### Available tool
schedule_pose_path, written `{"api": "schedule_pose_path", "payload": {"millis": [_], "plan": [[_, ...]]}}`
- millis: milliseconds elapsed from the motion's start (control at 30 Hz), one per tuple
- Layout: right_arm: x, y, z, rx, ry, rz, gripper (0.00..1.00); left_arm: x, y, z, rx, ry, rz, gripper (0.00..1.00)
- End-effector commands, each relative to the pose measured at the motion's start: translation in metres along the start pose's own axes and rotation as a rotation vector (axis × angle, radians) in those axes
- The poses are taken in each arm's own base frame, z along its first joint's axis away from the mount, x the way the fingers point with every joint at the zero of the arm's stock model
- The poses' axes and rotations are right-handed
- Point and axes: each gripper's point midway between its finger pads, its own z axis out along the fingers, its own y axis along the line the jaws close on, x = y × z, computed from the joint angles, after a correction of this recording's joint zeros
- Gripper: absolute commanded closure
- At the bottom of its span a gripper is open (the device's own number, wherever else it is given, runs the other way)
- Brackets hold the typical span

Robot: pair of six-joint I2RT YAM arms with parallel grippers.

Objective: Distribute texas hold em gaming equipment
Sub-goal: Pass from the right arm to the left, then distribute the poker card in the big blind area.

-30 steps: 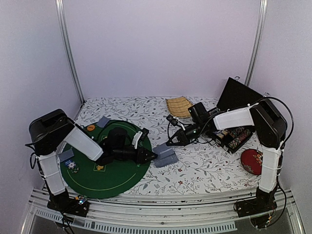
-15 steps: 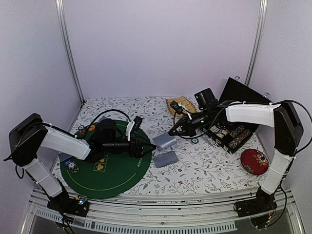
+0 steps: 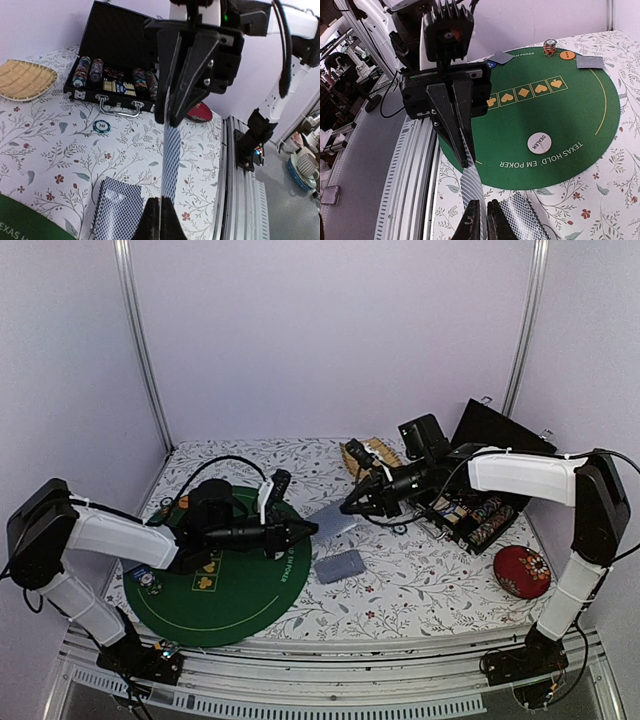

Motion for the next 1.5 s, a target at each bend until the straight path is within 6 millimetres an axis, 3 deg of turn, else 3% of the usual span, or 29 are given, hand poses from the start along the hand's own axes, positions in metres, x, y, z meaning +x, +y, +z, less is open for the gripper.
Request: {"api": "schedule_pose_path", "payload": {"millis": [0,133,300,500,567,667,833,967,1000,1033,1300,1467], "plan": [[-0.018,-0.005,-0.009,0.088,-0.025,-0.045,0.79,-0.016,0.018,-0.013,-0.106,-0.034,-0.062,1.0],[-0.018,-0.036,-0.018,0.248,-0.025,0.004,0.02,-0.023,0.065,-0.038,-0.292,-0.023,-0.197,1.0],[-0.011,-0.051,-0.027,0.323,-0.028,0.047,0.01,-0.023,0.173,-0.114,-0.691,0.019,-0.43,1.0],[-0.002,-0.054,-0.028,0.345,-0.003,0.065,0.01,-0.036,0.262,-0.193,-0.862,-0.052,-0.561,1.0],[0.0,-0.054,-0.029,0.352,0.002,0.07,0.01,-0.033,0.286,-0.207,-0.893,-0.069,-0.611,1.0],[0.003,-0.052,-0.03,0.355,0.006,0.073,0.01,-0.03,0.314,-0.207,-0.887,-0.051,-0.625,1.0],[0.007,-0.051,-0.033,0.372,0.022,0.071,0.01,-0.009,0.35,-0.203,-0.868,-0.002,-0.72,1.0],[0.003,-0.048,-0.036,0.375,0.012,0.057,0.01,0.006,0.364,-0.202,-0.876,-0.009,-0.764,1.0],[0.012,-0.048,-0.035,0.372,0.025,0.072,0.01,0.006,0.367,-0.201,-0.876,-0.007,-0.765,1.0],[0.013,-0.048,-0.034,0.371,0.027,0.075,0.01,0.021,0.373,-0.198,-0.879,0.017,-0.791,1.0],[0.014,-0.046,-0.034,0.363,0.031,0.076,0.01,0.035,0.387,-0.196,-0.899,0.054,-0.819,0.99],[0.013,-0.044,-0.034,0.358,0.033,0.074,0.01,0.026,0.385,-0.205,-0.951,0.038,-0.803,0.71]]}}
